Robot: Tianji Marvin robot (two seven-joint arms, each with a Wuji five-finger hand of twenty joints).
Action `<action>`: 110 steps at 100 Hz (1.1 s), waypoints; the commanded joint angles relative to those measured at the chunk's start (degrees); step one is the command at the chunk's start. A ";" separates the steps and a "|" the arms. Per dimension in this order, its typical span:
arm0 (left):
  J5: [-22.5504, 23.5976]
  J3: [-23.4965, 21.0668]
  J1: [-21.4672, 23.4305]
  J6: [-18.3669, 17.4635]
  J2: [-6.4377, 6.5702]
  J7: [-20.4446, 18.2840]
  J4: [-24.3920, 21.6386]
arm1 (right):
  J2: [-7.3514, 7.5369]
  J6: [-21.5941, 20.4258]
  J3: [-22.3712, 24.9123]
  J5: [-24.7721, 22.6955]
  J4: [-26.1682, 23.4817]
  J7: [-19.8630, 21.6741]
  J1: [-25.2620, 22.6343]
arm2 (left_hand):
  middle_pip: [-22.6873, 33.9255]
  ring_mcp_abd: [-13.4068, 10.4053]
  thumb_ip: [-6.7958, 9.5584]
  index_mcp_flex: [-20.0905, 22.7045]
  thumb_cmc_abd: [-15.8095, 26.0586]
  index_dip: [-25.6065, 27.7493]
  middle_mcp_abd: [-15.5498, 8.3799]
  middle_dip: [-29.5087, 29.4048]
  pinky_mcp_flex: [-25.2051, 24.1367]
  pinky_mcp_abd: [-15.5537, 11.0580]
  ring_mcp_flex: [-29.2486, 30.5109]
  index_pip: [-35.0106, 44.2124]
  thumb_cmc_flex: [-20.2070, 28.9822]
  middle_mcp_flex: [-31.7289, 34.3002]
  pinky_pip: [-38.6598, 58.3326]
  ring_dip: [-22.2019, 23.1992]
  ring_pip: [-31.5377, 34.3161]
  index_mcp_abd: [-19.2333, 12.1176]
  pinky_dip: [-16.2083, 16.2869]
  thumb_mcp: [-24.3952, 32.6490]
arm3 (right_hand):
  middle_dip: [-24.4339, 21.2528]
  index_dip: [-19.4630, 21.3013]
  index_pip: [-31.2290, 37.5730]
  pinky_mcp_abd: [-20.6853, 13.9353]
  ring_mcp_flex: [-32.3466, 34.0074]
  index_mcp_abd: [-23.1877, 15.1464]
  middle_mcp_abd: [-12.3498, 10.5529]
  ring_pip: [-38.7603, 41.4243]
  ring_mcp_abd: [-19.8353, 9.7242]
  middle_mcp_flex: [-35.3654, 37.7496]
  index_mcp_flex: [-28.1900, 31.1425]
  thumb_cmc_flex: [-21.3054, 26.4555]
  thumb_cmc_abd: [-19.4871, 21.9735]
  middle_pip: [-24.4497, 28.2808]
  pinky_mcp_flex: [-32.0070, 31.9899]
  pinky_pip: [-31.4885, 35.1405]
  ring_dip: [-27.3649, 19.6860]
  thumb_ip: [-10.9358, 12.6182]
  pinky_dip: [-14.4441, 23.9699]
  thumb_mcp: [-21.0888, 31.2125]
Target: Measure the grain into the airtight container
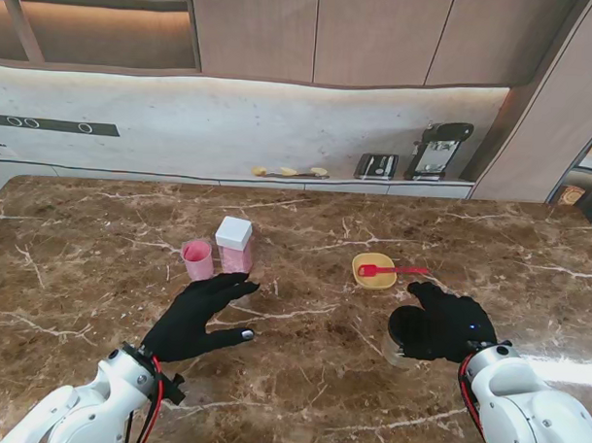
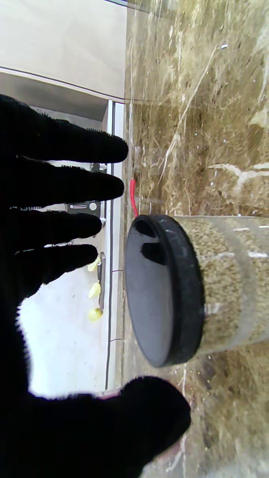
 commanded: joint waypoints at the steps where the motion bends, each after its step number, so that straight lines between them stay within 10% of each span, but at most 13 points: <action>1: -0.10 0.24 0.29 0.27 -0.11 0.14 0.55 | 0.09 0.41 -0.53 -0.14 1.36 1.10 0.51 | 0.15 -1.39 0.73 0.42 2.04 -0.35 -0.04 -0.08 -0.49 -1.16 1.44 -0.24 0.42 0.58 0.79 0.43 0.67 -0.78 0.21 -0.34 | 1.36 1.00 -0.87 0.72 0.61 -0.17 0.06 0.80 0.78 -2.26 -2.83 -0.01 0.01 0.51 1.33 1.93 1.69 -2.32 1.72 -1.47; 51: 0.15 -0.36 1.24 0.60 -0.20 0.68 0.27 | 0.65 3.76 -5.19 -3.30 3.53 4.49 4.27 | 0.06 -1.27 0.70 0.71 1.98 -0.07 0.04 -0.12 -0.65 -0.88 1.29 0.11 0.69 0.37 0.60 0.42 0.58 -1.12 0.12 -0.31 | 12.51 4.33 3.91 1.88 18.68 -6.64 -2.93 18.99 -2.04 13.76 14.68 14.04 -3.17 15.41 23.09 26.95 16.23 -3.00 2.32 -2.69; 60: 0.20 -0.51 1.40 0.49 -0.22 0.80 0.31 | 0.70 4.10 -6.04 -3.85 3.74 4.49 4.57 | 0.08 -1.35 0.69 0.77 1.97 -0.03 0.14 -0.12 -0.63 -0.88 1.28 0.14 0.70 0.47 0.61 0.41 0.56 -1.18 0.12 -0.32 | 16.19 5.99 8.85 0.11 22.08 -8.49 -3.96 24.32 -2.98 18.79 19.65 16.63 -4.93 19.50 28.32 33.00 19.34 -3.60 -1.09 1.72; 74: 0.19 -0.61 1.58 0.44 -0.25 0.94 0.37 | 0.64 3.72 -7.43 -2.11 4.35 3.09 5.05 | 0.04 -1.34 0.67 0.80 1.96 0.02 0.13 -0.12 -0.64 -0.75 1.32 0.16 0.79 0.44 0.58 0.41 0.56 -1.27 0.11 -0.30 | 19.12 8.40 15.35 -2.71 29.16 -11.22 -4.99 31.13 -4.11 26.94 26.58 15.95 -11.38 23.98 35.60 39.39 21.97 -6.19 -4.96 23.66; 90: 0.18 -0.78 1.88 0.45 -0.27 1.04 0.41 | 0.38 1.51 -9.42 0.26 5.02 -1.25 5.64 | -0.01 -1.40 0.62 0.78 2.00 0.05 0.15 -0.13 -0.66 -0.80 1.31 0.14 0.84 0.39 0.52 0.39 0.52 -1.28 0.08 -0.33 | 26.57 6.91 21.70 -4.06 35.11 -12.41 -4.60 34.49 -4.08 34.63 31.13 20.49 -11.23 23.63 40.47 43.38 23.70 -12.45 -7.23 25.64; 110: 0.24 -1.04 2.11 0.52 -0.28 1.13 0.54 | 0.38 0.35 -13.11 2.09 4.06 -1.39 8.01 | 0.00 -1.37 0.57 0.77 1.92 0.06 0.15 -0.13 -0.65 -0.87 1.32 0.09 0.94 0.44 0.48 0.39 0.52 -1.19 0.06 -0.36 | 27.18 5.14 23.43 -4.47 36.63 -12.40 -4.28 34.85 -4.01 36.70 31.58 21.25 -10.75 23.33 41.79 44.24 23.77 -12.84 -7.15 25.52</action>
